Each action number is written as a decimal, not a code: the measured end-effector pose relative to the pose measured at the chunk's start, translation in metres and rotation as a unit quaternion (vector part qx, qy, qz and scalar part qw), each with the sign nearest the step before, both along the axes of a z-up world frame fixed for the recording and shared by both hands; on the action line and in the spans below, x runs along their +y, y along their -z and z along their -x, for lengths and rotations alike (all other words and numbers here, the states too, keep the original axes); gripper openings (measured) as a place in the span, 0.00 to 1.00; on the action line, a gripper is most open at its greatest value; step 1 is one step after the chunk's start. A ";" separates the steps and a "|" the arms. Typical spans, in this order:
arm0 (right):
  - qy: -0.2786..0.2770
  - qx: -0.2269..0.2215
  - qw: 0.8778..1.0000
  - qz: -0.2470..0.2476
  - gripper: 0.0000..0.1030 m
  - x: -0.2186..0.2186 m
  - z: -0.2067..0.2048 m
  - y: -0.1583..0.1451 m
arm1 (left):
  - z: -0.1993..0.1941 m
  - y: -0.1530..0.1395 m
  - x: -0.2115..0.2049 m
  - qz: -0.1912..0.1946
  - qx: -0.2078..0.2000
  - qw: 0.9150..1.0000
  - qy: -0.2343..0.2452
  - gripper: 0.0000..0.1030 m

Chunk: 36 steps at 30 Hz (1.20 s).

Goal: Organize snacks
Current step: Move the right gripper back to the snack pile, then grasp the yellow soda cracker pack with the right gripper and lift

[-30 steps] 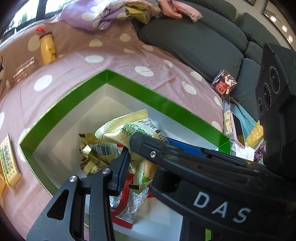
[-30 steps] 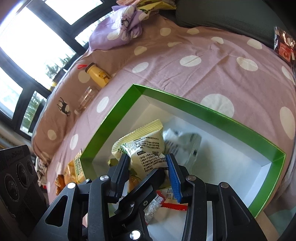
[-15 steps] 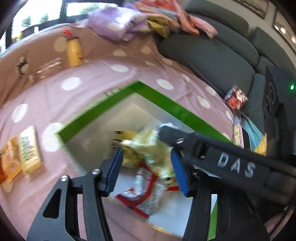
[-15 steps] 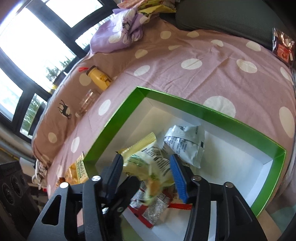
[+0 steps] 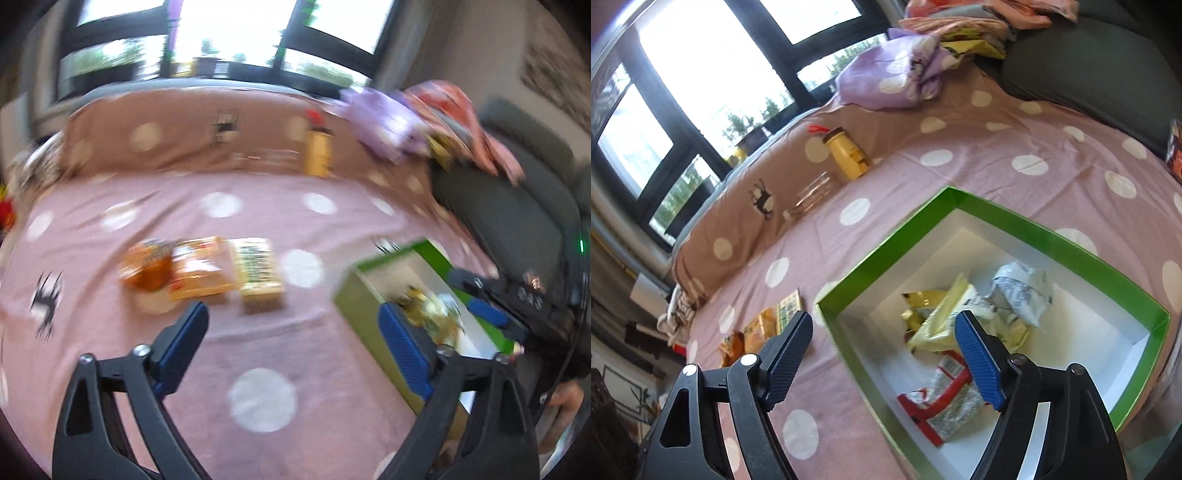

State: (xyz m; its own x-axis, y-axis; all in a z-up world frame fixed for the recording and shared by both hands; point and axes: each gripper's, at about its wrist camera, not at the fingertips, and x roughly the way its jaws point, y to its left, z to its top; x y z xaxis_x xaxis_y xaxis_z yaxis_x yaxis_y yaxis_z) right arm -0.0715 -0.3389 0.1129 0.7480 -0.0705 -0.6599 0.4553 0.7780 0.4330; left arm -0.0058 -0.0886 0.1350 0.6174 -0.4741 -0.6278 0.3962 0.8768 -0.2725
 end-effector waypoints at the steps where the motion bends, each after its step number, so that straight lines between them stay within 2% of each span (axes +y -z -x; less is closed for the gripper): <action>1: -0.011 0.002 1.000 0.006 0.77 0.006 -0.004 -0.001 | -0.001 0.003 0.018 0.014 0.005 1.000 -0.026 0.94; 4: -0.042 0.003 0.999 0.015 0.77 0.023 -0.015 0.000 | -0.004 0.015 0.052 0.029 0.019 0.996 -0.081 0.94; 6: -0.072 0.006 0.997 0.010 0.77 0.035 -0.024 0.004 | -0.007 0.023 0.066 0.025 0.025 0.994 -0.105 0.94; 11: -0.153 0.019 0.988 -0.015 0.77 0.071 -0.052 0.016 | -0.022 0.048 0.106 0.013 0.072 0.978 -0.193 0.94; 13: -0.174 0.036 0.984 -0.012 0.78 0.087 -0.067 0.019 | -0.024 0.051 0.120 0.001 0.071 0.974 -0.216 0.94; 16: -0.192 0.064 0.979 0.012 0.77 0.109 -0.095 0.022 | -0.025 0.054 0.130 -0.013 0.077 0.970 -0.229 0.94; 18: -0.188 0.088 0.978 0.030 0.77 0.117 -0.119 0.028 | -0.027 0.056 0.134 -0.009 0.084 0.969 -0.233 0.94; 21: -0.164 0.127 0.977 0.055 0.77 0.125 -0.157 0.044 | -0.027 0.059 0.140 -0.006 0.093 0.966 -0.240 0.94; 24: -0.164 0.164 0.971 0.059 0.77 0.128 -0.191 0.071 | -0.027 0.059 0.144 -0.008 0.096 0.966 -0.241 0.94; 28: -0.166 0.180 0.968 0.050 0.77 0.130 -0.207 0.100 | -0.029 0.062 0.141 -0.008 0.102 0.966 -0.237 0.94; 30: -0.170 0.177 0.966 0.079 0.77 0.136 -0.209 0.105 | -0.030 0.063 0.137 -0.014 0.105 0.967 -0.233 0.94; 32: -0.169 0.170 0.965 0.108 0.71 0.141 -0.207 0.105 | -0.031 0.064 0.134 -0.019 0.106 0.967 -0.229 0.94; 33: -0.165 0.175 0.963 0.124 0.60 0.143 -0.206 0.105 | -0.031 0.064 0.133 -0.020 0.106 0.968 -0.228 0.94; 34: -0.165 0.176 0.961 0.136 0.54 0.143 -0.205 0.104 | -0.031 0.064 0.132 -0.021 0.106 0.968 -0.226 0.94; 36: -0.174 0.171 0.962 0.124 0.54 0.140 -0.199 0.103 | -0.030 0.063 0.131 -0.023 0.106 0.969 -0.224 0.94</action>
State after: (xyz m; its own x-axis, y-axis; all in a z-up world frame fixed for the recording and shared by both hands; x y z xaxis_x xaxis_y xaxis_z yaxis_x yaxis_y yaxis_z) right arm 0.1278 -0.1991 0.0099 0.4977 -0.0420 -0.8663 0.2318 0.9689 0.0862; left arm 0.0247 0.0424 0.0716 0.6097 -0.1562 -0.7771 -0.0874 0.9612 -0.2618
